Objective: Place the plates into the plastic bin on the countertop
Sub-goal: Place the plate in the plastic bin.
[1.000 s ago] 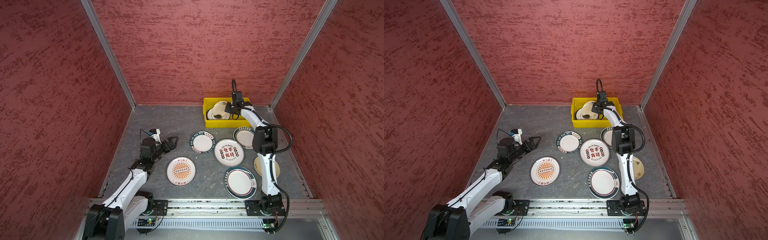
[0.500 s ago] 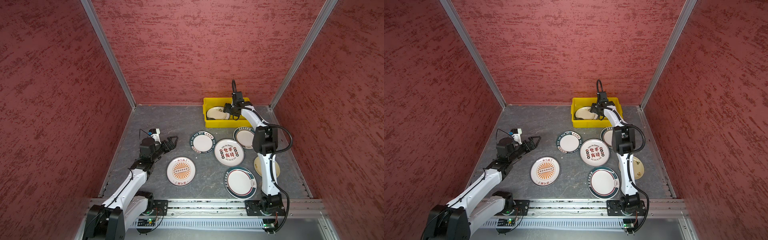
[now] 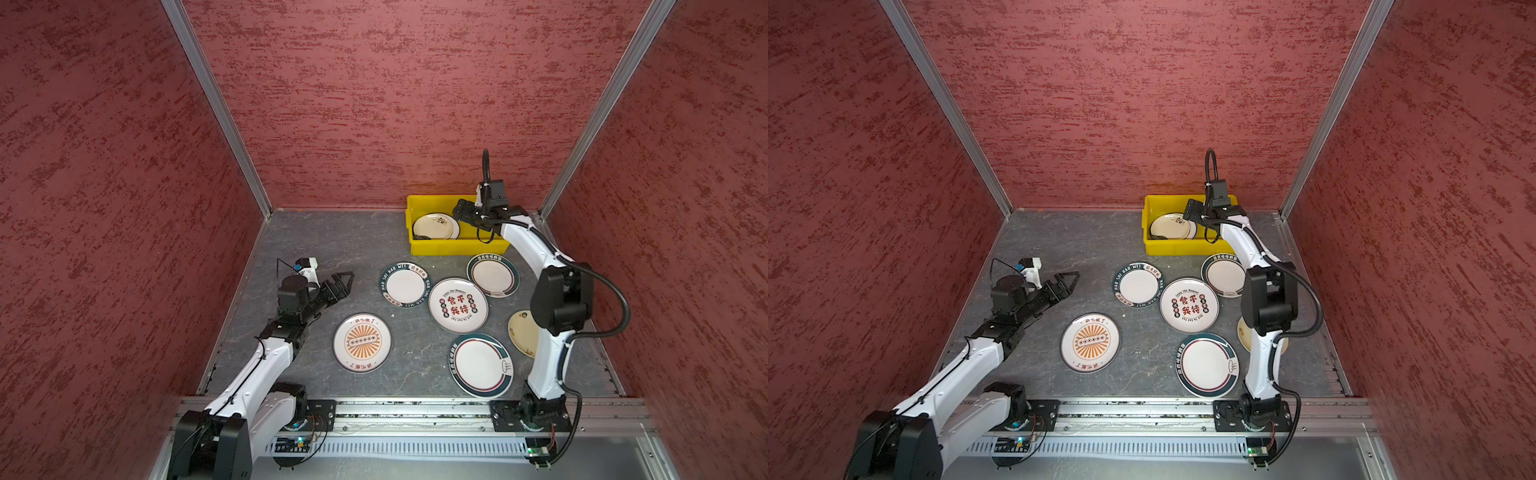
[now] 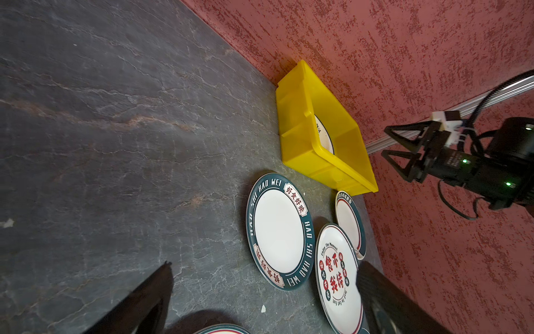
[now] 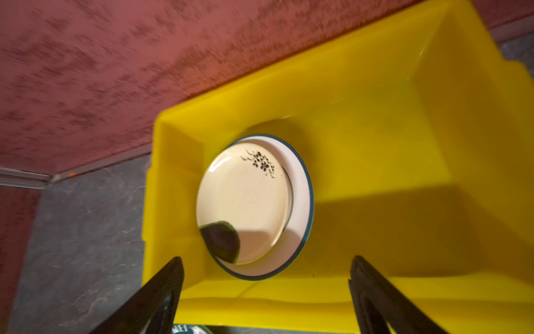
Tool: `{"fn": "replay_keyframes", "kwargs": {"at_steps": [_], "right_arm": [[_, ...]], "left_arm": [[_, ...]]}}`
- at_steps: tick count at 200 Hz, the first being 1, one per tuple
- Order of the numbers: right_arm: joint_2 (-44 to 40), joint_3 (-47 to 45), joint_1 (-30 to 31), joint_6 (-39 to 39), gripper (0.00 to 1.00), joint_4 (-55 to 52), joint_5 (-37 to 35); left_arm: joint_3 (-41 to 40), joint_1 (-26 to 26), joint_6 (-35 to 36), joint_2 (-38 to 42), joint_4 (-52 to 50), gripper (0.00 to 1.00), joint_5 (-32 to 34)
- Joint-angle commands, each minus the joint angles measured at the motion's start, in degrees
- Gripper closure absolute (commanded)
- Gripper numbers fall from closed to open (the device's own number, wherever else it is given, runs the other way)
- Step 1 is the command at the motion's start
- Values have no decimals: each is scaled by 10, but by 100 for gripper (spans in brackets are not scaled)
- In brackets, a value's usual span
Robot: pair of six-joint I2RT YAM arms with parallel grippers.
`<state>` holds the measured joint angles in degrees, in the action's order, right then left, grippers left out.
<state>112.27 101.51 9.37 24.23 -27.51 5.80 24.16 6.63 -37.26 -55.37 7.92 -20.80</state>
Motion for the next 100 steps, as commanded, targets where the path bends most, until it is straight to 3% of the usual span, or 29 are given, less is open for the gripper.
{"fn": "replay_keyframes", "kwargs": {"at_steps": [1, 43, 100], "right_arm": [[-52, -49, -1, 21, 7, 63, 49], [-153, -214, -4, 97, 7, 162, 194], [-307, -392, -3, 110, 6, 195, 190]], "left_arm": [[7, -6, -9, -8, -9, 1, -7], [23, -9, -11, -35, -34, 1, -13], [14, -12, -21, -45, -47, 1, -18]]}}
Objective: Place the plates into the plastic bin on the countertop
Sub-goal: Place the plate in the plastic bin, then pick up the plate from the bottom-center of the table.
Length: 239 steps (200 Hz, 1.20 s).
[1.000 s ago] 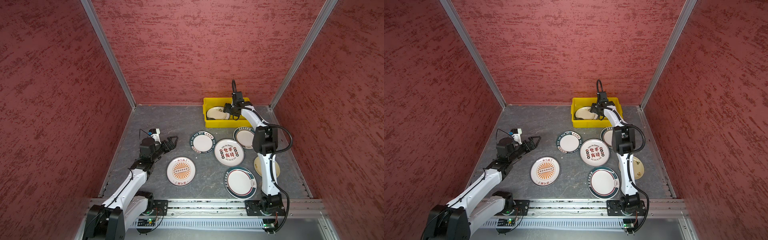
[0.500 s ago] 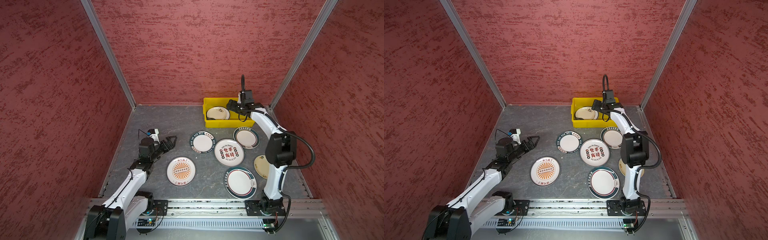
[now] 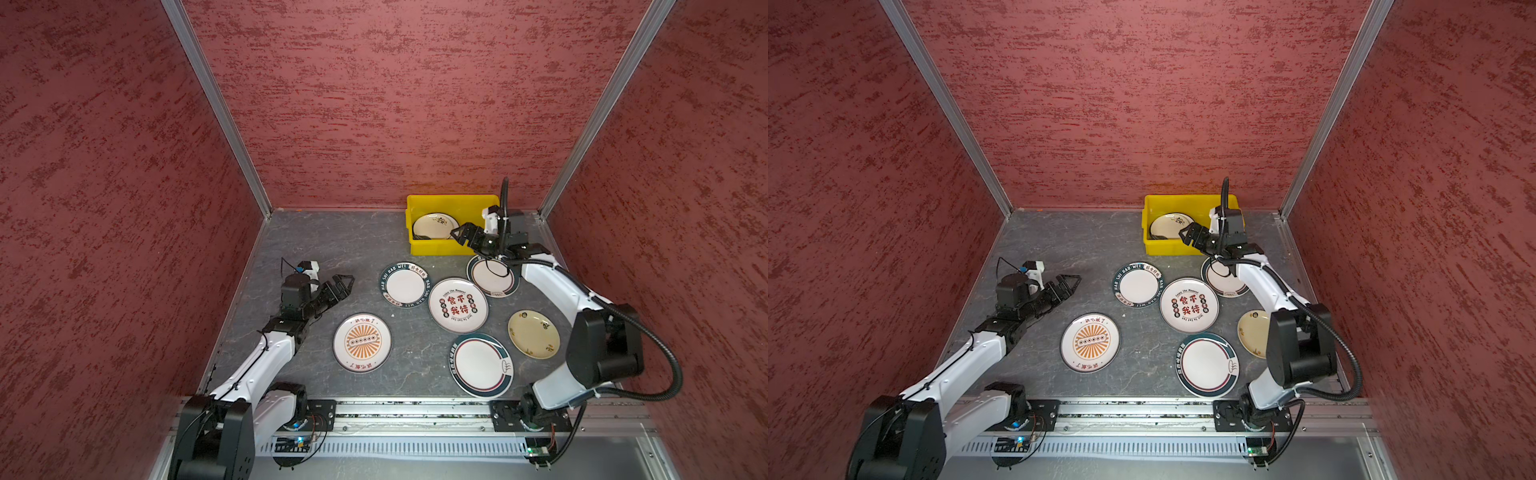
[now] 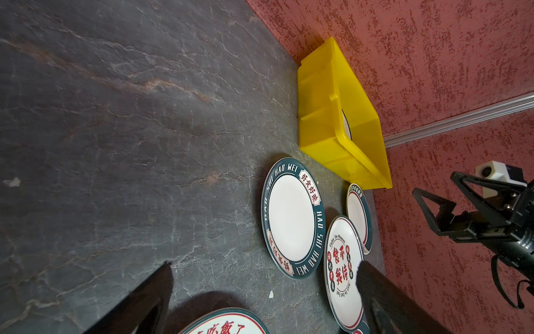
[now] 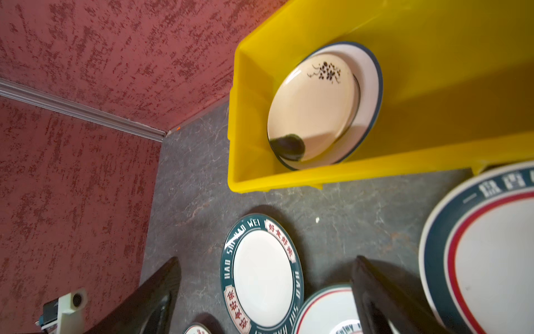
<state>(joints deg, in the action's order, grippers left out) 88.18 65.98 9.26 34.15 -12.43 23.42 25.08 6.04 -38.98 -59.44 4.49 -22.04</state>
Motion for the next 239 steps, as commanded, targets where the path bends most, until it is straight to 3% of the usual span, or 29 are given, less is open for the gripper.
{"fn": "replay_keyframes", "kwargs": {"at_steps": [1, 47, 104, 144, 239], "right_arm": [[-68, -38, -3, 10, 6, 45, 13], [-104, -82, -3, 13, 5, 56, 30], [-112, -90, -3, 20, 5, 80, 57], [-120, -98, -3, 15, 5, 74, 47], [-129, -107, -3, 15, 5, 77, 43]], "left_arm": [[4, -6, -3, -4, -13, 1, -5], [-38, -24, 7, 55, -83, 1, -10], [-91, -26, -57, 80, -89, 1, -58], [-121, -25, -73, 112, -109, 1, -56], [-116, -25, -60, 144, -183, 0, -42]]}}
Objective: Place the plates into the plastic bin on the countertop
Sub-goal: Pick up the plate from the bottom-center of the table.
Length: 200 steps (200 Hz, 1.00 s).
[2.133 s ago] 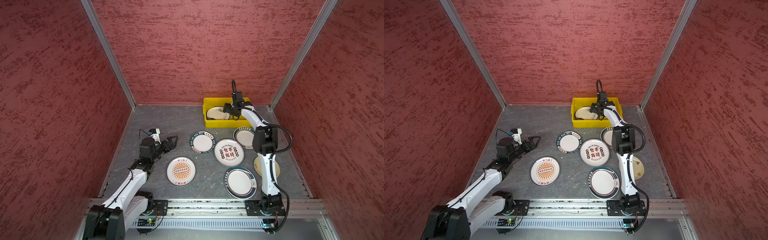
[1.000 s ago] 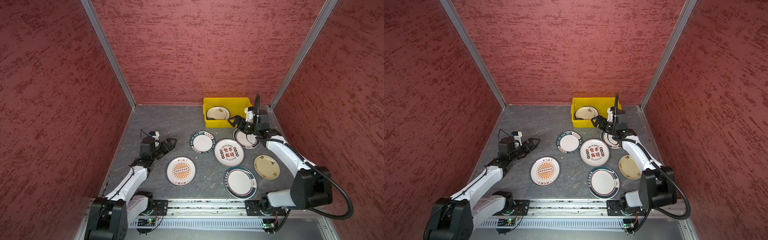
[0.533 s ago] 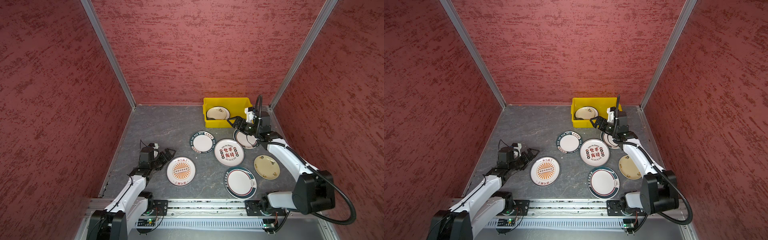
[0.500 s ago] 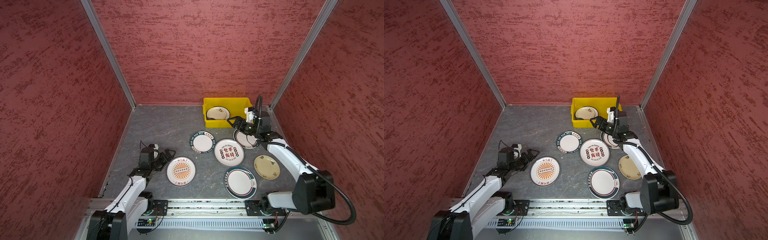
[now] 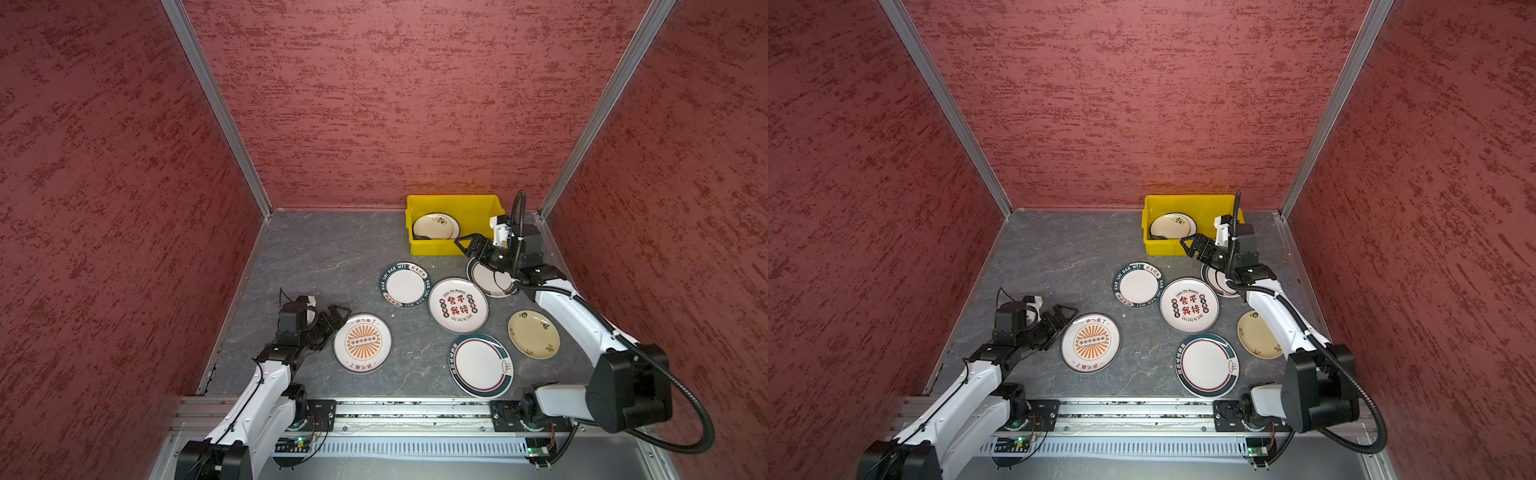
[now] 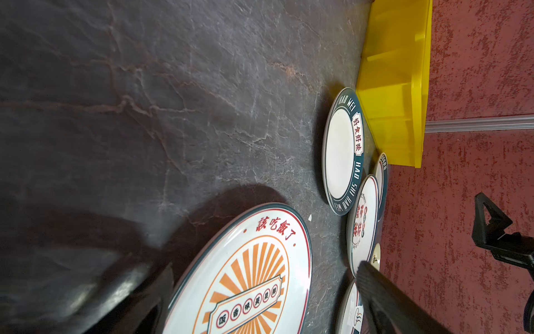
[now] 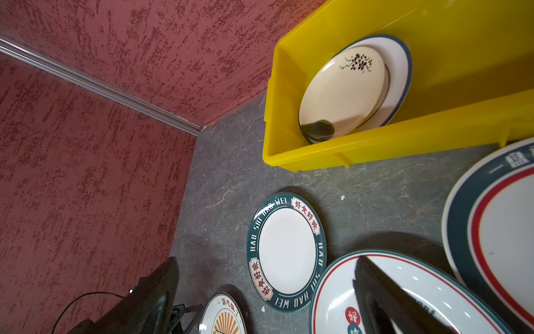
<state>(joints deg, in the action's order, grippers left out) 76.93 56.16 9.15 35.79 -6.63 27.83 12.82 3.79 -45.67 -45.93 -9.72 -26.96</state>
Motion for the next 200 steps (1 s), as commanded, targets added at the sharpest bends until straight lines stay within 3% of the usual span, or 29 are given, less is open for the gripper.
{"fn": "replay_keyframes", "kwargs": {"at_steps": [1, 64, 131, 200], "right_arm": [[-17, -9, -2, -1, 5, 19, -1], [-20, -26, -2, 10, 4, 42, 11], [-10, -14, -2, 1, 4, 38, 0], [1, -11, -2, 11, 4, 54, 4]], "left_arm": [[6, -3, 7, 9, -43, 0, 8], [5, 0, 8, 22, -89, 5, 30], [-13, 5, -5, 39, -96, 43, 27], [-16, 8, 17, 7, -72, 48, -10]]}}
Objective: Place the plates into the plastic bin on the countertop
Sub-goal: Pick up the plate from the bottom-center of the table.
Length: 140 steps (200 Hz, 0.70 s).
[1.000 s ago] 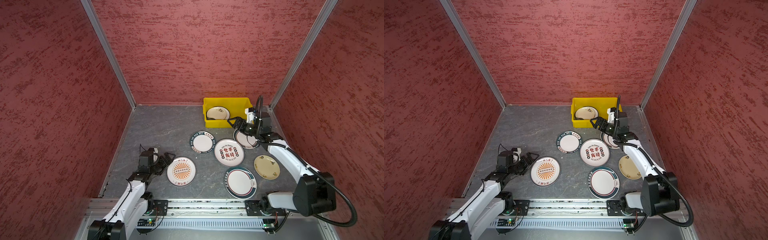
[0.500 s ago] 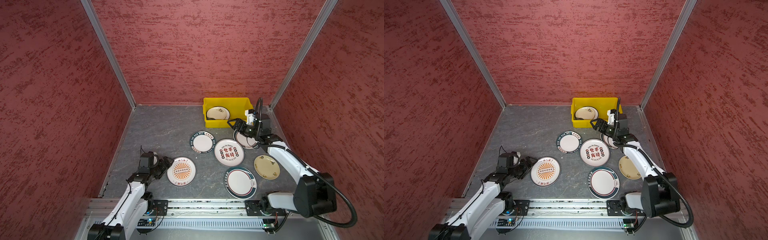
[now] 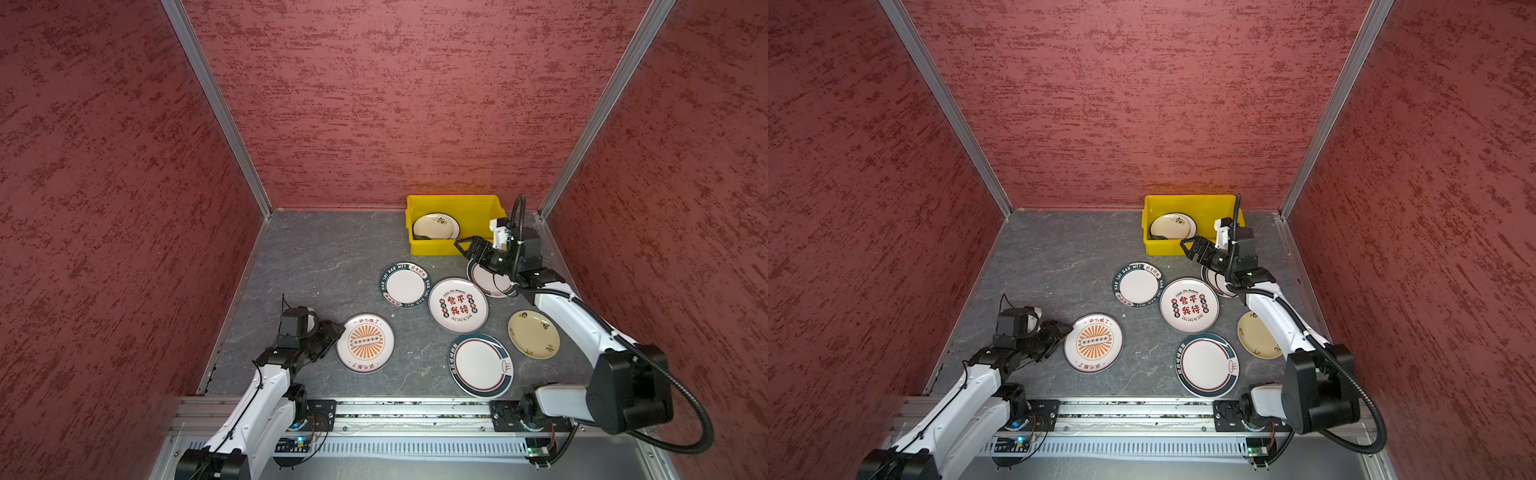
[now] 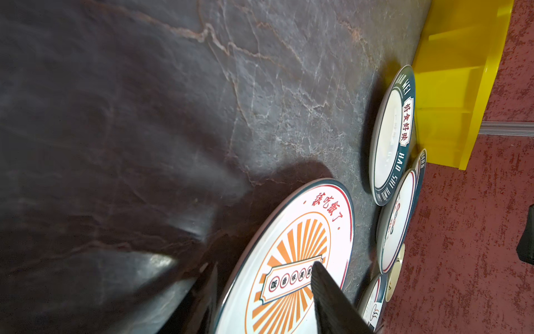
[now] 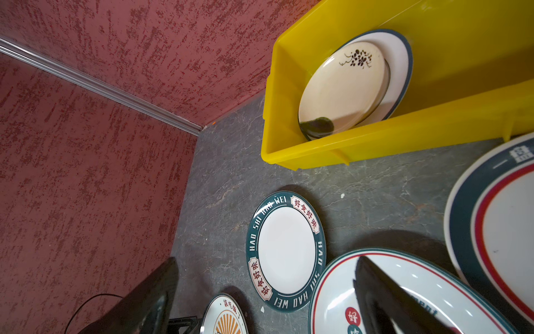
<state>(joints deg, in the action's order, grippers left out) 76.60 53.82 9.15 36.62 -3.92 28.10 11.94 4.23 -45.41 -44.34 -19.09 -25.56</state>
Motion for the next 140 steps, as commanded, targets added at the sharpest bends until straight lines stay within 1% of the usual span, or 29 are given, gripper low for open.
{"fn": "replay_keyframes", "kwargs": {"at_steps": [1, 37, 69, 79, 103, 116, 140], "right_arm": [[4, 12, -2, 3, 4, 27, 1], [7, 12, -2, 3, 4, 24, 1], [10, 12, -2, 3, 4, 23, 0], [12, 12, -3, 2, 4, 23, 0], [14, 11, -2, 2, 5, 26, -1], [17, 12, -2, 2, 4, 27, -1], [18, 10, -3, 2, 4, 28, 0]], "left_arm": [[-8, 4, 15, -10, 22, 48, -25], [-18, 21, 17, -17, 66, 53, -51], [-22, 43, 18, -15, 89, 59, -52], [-24, 44, 18, -17, 94, 60, -54], [-24, 44, 26, -27, 94, 61, -53], [-25, 45, 27, -33, 95, 64, -54], [-20, 45, 34, -52, 92, 63, -58]]}}
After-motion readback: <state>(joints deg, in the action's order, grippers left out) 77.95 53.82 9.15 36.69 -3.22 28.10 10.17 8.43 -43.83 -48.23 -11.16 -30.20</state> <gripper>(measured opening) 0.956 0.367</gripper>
